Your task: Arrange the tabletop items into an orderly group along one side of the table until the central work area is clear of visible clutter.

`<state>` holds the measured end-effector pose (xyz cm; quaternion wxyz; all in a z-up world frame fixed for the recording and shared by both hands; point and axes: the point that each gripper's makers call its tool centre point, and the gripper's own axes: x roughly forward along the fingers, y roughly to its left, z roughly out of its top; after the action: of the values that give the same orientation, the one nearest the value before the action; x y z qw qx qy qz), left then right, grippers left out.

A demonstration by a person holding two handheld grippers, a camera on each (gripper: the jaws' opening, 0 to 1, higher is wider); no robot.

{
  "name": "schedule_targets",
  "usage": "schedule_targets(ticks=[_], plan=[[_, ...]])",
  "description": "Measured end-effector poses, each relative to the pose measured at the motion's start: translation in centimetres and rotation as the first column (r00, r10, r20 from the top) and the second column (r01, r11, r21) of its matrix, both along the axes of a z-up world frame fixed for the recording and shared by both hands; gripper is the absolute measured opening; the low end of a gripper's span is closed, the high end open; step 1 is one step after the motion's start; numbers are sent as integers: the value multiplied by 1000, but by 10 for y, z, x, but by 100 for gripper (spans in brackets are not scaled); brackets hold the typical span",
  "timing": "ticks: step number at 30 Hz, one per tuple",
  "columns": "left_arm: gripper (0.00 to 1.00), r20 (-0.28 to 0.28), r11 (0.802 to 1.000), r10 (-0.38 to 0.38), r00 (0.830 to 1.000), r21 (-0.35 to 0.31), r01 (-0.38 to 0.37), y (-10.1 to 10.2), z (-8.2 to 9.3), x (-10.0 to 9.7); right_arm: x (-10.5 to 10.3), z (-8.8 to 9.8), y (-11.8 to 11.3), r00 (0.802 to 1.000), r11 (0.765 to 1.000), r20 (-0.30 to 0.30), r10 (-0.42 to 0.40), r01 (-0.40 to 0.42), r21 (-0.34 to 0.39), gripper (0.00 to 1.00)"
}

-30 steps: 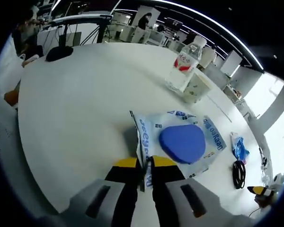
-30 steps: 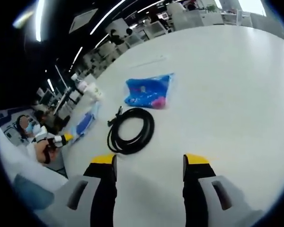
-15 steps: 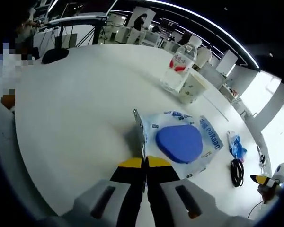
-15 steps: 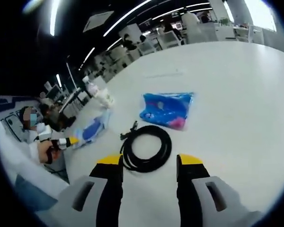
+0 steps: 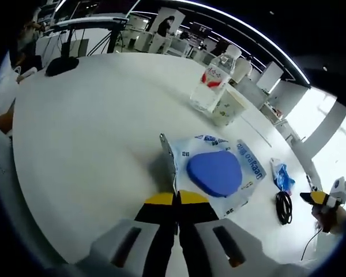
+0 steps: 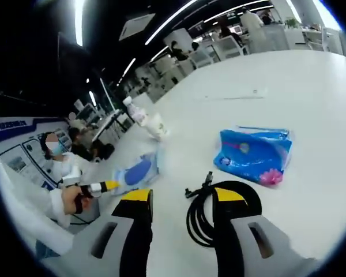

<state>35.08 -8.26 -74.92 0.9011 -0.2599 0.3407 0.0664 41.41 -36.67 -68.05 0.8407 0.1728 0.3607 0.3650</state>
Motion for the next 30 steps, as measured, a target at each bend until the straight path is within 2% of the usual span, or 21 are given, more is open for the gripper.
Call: schedule_targets(ticks=[6, 11, 16, 19, 26, 30], plan=[[0, 5, 1000, -12, 1000, -1, 12, 0, 0, 1, 10, 0, 35, 996, 996, -15, 85, -85, -6, 39], [0, 7, 999, -46, 999, 12, 46, 1, -2, 2, 14, -1, 52, 991, 991, -32, 130, -131, -7, 38], [0, 7, 998, -57, 998, 15, 57, 0, -2, 2, 21, -12, 64, 986, 991, -98, 134, -135, 4, 39], [0, 3, 998, -61, 998, 15, 61, 1, -3, 3, 26, -18, 74, 984, 989, -104, 146, -148, -12, 38], [0, -5, 997, -78, 997, 20, 78, -1, -2, 2, 33, -19, 93, 976, 990, -167, 140, -135, 41, 32], [0, -4, 996, -82, 997, 33, 82, -3, -2, 2, 36, -26, 105, 972, 990, -189, 141, -137, 30, 30]])
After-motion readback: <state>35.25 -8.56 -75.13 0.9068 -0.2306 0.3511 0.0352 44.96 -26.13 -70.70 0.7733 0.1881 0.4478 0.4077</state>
